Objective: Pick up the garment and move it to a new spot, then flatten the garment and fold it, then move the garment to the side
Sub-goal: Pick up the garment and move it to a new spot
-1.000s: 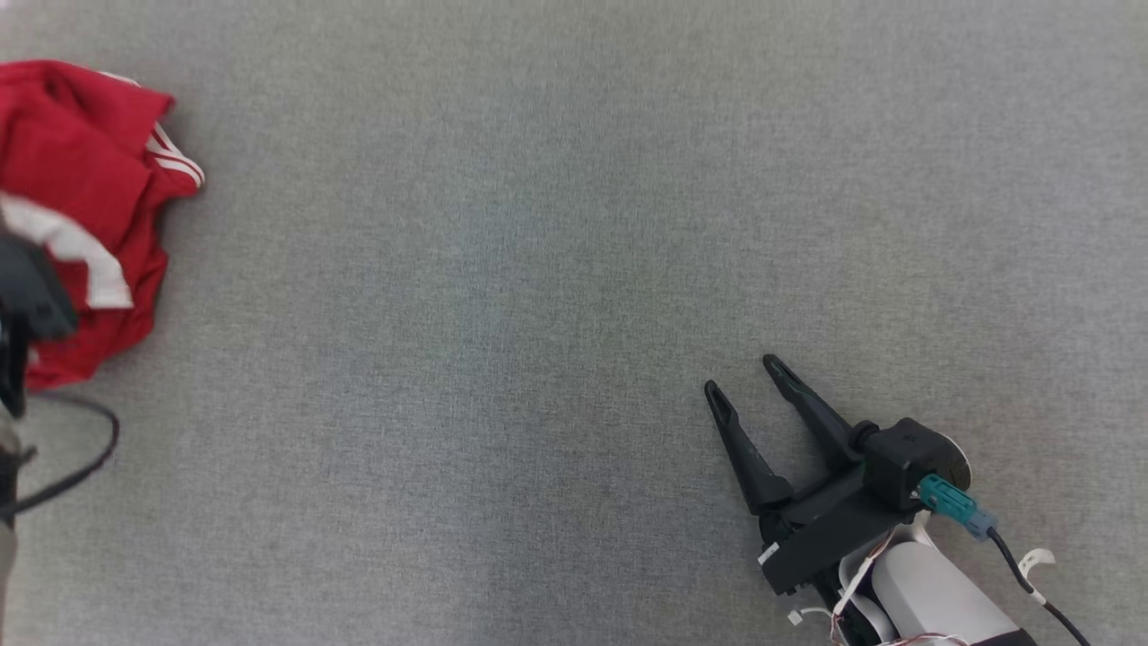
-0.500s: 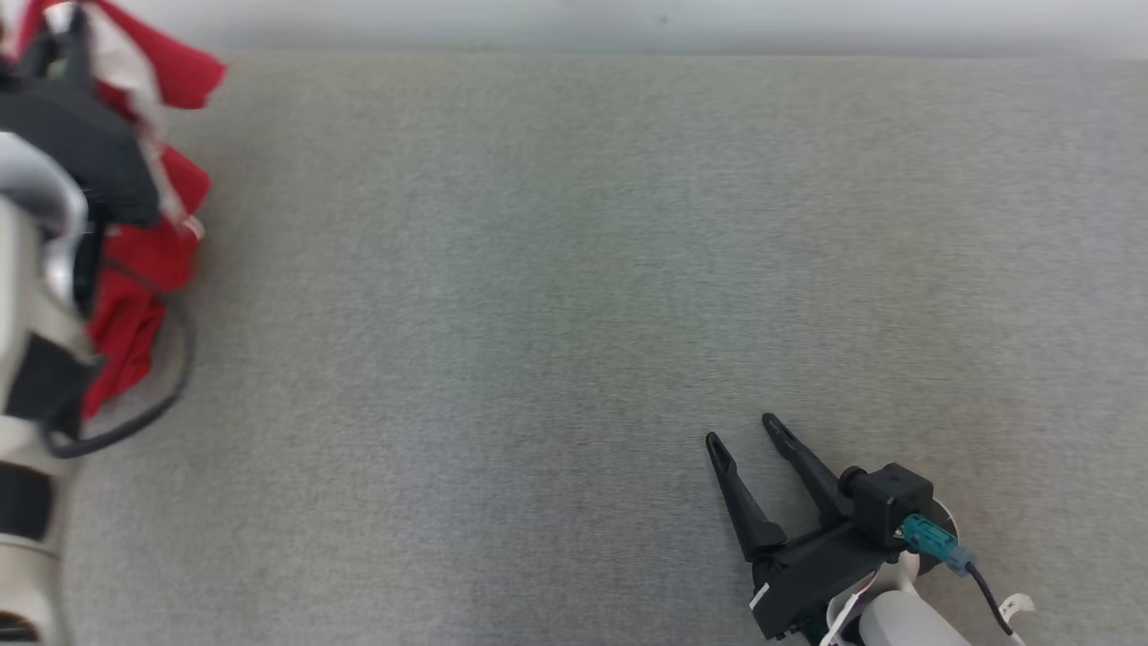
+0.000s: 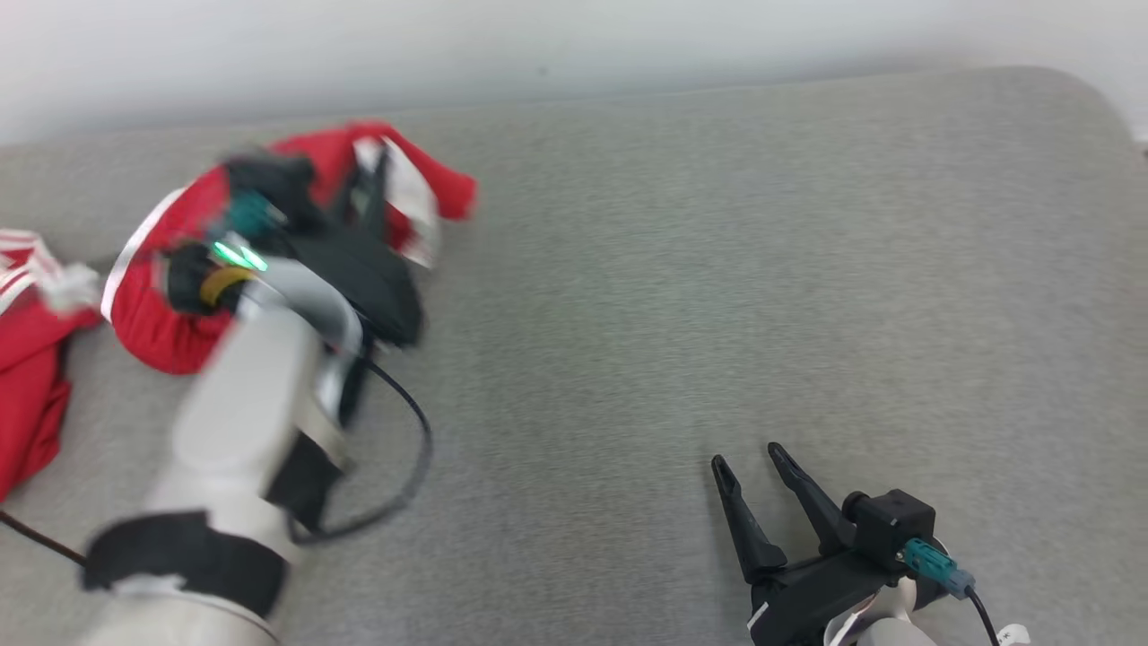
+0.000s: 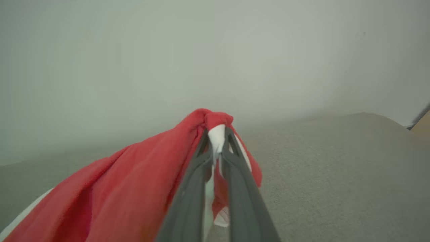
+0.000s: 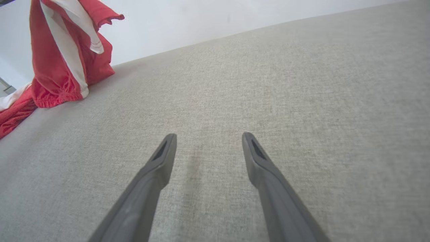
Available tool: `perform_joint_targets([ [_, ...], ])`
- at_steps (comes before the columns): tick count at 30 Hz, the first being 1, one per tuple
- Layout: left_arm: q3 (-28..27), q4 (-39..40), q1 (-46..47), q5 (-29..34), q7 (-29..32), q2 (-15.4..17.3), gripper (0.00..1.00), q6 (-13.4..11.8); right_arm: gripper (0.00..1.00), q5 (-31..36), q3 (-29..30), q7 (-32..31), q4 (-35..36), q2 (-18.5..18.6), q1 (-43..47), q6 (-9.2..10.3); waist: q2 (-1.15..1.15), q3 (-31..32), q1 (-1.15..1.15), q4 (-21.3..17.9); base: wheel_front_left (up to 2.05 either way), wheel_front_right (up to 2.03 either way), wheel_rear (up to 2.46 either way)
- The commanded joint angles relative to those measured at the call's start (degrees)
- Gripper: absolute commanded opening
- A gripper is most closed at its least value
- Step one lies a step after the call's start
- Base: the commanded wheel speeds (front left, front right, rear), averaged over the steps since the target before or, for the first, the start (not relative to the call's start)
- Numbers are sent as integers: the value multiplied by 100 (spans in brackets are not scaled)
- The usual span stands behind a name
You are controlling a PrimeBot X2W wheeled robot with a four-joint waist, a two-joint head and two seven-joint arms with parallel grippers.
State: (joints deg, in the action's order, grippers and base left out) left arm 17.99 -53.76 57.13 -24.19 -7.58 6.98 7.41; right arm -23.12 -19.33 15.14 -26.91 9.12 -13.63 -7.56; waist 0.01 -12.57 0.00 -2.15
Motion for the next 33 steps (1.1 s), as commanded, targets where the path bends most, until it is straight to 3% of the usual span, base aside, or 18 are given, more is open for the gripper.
perform_joint_targets([
  [1,94,-29,-166,-47,-88,-90,0,4,100,-12,23,0,-8,-21,58,14,-1,147,0,-292,0,0,0],
  [5,658,42,-646,-427,-350,-369,0,7,100,-9,36,0,-59,-64,158,14,-1,264,0,-624,0,0,0],
  [13,2149,862,-1338,-1556,-561,-408,0,3,100,-17,-68,1,-124,-116,199,14,-1,441,0,-1160,0,0,0],
  [17,2765,1163,-1500,-1939,-658,-405,0,-130,100,-32,-138,0,-132,-129,207,14,-1,491,0,-1389,0,0,0],
  [21,3087,1281,-1532,-2121,-737,-406,0,-294,100,-64,-132,0,-115,-118,243,14,-1,497,0,-1527,0,0,0],
  [24,3013,1329,-1548,-2138,-768,-404,0,-461,100,-71,-34,1,-69,-128,270,14,-1,485,0,-1535,0,0,0],
  [25,2904,1389,-1564,-2046,-772,-405,11,-524,100,-72,2,0,-46,-137,285,14,-1,481,0,-1521,0,0,0],
  [26,2793,1427,-1631,-1934,-771,-405,42,-572,100,-75,54,0,-17,-142,299,14,-1,481,0,-1490,0,0,0],
  [27,2653,1448,-1725,-1833,-763,-403,100,-623,100,-57,103,0,16,-150,308,14,-1,483,0,-1462,0,0,0],
  [33,1900,1691,-2114,-1220,-765,-280,100,-742,100,87,325,0,183,-191,367,14,-1,521,0,-1228,0,0,0],
])
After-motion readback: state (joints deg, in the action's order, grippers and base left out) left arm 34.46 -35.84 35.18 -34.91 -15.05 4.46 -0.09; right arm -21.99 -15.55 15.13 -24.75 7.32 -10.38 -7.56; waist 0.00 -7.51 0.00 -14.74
